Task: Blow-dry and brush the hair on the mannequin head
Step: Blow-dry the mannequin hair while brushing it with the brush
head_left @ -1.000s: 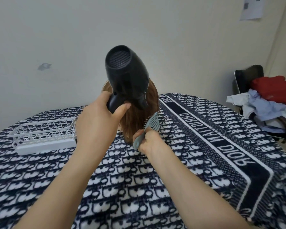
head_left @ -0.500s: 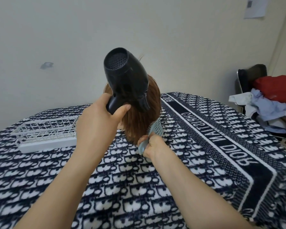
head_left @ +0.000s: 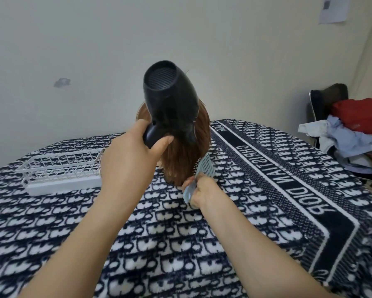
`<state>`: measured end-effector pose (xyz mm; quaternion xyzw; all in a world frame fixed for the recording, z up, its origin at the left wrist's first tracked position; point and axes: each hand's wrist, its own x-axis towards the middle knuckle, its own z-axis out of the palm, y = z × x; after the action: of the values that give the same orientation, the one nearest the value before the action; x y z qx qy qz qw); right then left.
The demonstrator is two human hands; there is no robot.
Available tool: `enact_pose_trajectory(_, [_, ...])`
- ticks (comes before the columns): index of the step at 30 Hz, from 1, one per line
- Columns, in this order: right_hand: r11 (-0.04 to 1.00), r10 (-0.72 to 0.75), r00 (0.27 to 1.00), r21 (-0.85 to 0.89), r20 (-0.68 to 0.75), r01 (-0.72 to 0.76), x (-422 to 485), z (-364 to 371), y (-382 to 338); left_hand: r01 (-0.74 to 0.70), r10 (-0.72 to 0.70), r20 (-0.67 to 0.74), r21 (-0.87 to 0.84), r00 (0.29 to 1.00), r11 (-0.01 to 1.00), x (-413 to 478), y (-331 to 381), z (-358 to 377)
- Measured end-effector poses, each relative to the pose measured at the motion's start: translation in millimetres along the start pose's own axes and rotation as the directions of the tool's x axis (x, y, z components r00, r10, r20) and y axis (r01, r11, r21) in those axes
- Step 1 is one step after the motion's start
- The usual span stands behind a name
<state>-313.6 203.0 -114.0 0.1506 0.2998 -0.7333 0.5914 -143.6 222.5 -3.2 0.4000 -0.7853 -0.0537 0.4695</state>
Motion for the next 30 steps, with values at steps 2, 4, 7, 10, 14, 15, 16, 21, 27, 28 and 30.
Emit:
enact_pose_trajectory(2, [1.000, -0.023, 1.000, 0.006, -0.002, 0.023, -1.5, -3.1, 1.1, 0.009, -0.009, 0.009, -0.021, 1.000, 1.000, 0.7, -1.2, 1.3])
enact_pose_trajectory(4, [0.999, -0.033, 0.999, 0.007, -0.004, 0.033, -4.5, -5.8, 1.5, 0.015, -0.015, 0.020, -0.033, 1.000, 0.999, 1.1, -1.4, 3.1])
enact_pose_trajectory(7, [0.999, -0.050, 0.998, 0.012, -0.024, 0.051, -7.5, -8.6, 1.3, 0.029, -0.027, 0.036, -0.053, 0.999, 0.998, 1.6, -1.2, 5.2])
enact_pose_trajectory(10, [0.998, -0.067, 0.997, -0.010, -0.044, 0.067, -11.0, -15.2, 3.4, 0.022, -0.021, 0.040, -0.018, 0.999, 1.000, 0.3, -2.4, 6.2])
enact_pose_trajectory(14, [0.987, -0.118, 0.988, -0.122, -0.100, 0.106, -24.2, -16.9, 9.6, 0.076, -0.061, 0.121, -0.122, 0.991, 0.990, 1.0, -5.1, 5.3])
enact_pose_trajectory(15, [0.984, -0.120, 0.984, -0.150, -0.131, 0.100, -27.6, -15.2, 9.4, 0.112, -0.085, 0.155, -0.179, 0.984, 0.977, 1.7, -4.9, 4.6])
enact_pose_trajectory(16, [0.982, -0.114, 0.980, -0.169, -0.162, 0.086, -30.7, -13.4, 8.5, 0.128, -0.096, 0.165, -0.192, 0.982, 0.973, 2.1, -5.3, 3.7])
enact_pose_trajectory(21, [0.988, -0.106, 0.970, -0.136, -0.217, 0.078, -35.9, -21.7, 9.0, 0.139, -0.120, 0.136, -0.142, 0.983, 0.980, 2.4, -6.5, -0.3])
enact_pose_trajectory(27, [0.980, -0.201, 0.949, -0.063, -0.243, 0.191, -33.0, -27.0, 14.3, 0.104, -0.092, 0.110, -0.105, 0.990, 0.989, -0.7, -6.8, -3.3])
enact_pose_trajectory(28, [0.977, -0.215, 0.942, -0.063, -0.259, 0.205, -30.9, -27.8, 13.5, 0.092, -0.084, 0.099, -0.085, 0.992, 0.992, -1.0, -6.5, -3.9])
enact_pose_trajectory(30, [0.971, -0.237, 0.933, -0.064, -0.271, 0.228, -29.7, -28.8, 13.4, 0.095, -0.087, 0.099, -0.080, 0.991, 0.992, -0.8, -5.9, -4.9])
